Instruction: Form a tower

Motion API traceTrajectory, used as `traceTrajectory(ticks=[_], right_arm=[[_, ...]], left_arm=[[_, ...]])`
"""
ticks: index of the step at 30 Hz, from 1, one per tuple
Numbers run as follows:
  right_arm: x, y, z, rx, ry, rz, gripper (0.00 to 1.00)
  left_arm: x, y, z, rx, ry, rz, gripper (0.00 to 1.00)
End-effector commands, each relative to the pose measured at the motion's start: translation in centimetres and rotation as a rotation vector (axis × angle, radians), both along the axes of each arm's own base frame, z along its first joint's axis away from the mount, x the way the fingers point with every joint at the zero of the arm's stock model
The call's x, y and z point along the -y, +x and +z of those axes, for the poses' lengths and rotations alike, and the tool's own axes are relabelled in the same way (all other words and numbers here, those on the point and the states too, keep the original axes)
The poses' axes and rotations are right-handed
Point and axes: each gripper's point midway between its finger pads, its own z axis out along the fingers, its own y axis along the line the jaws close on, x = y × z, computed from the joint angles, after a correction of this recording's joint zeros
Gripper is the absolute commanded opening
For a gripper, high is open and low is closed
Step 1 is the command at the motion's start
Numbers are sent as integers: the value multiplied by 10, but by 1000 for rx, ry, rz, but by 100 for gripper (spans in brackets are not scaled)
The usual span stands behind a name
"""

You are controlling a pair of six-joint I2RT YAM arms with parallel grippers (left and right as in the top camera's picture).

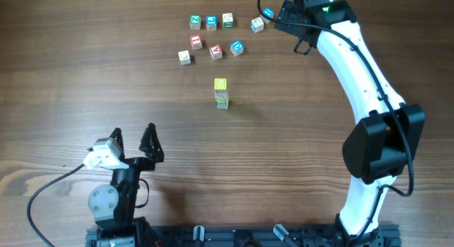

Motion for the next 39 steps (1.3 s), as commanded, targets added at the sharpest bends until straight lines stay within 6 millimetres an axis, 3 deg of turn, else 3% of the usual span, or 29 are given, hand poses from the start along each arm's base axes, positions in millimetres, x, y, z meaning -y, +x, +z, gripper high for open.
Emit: traceTrajectory(ticks=[1, 10, 15, 28, 34, 39], right_arm=[[0, 1, -6, -9, -20, -1, 100], [0, 0, -6, -9, -20, -1, 100], [0, 1, -6, -9, -20, -1, 100], [0, 0, -6, -9, -21, -1, 100], [0, 1, -6, -9, -20, -1, 100], [0, 0, -6, -9, -20, -1, 100]], left_arm=[[4, -1, 0, 0, 11, -17, 100], [-1, 0, -3, -10, 13, 11, 100], [-4, 2, -14, -52, 164, 12, 100], [-6, 4, -26, -105, 157, 14, 100], [-33, 3, -21, -99, 177, 177, 100], [-35, 3, -20, -96, 177, 184, 100]])
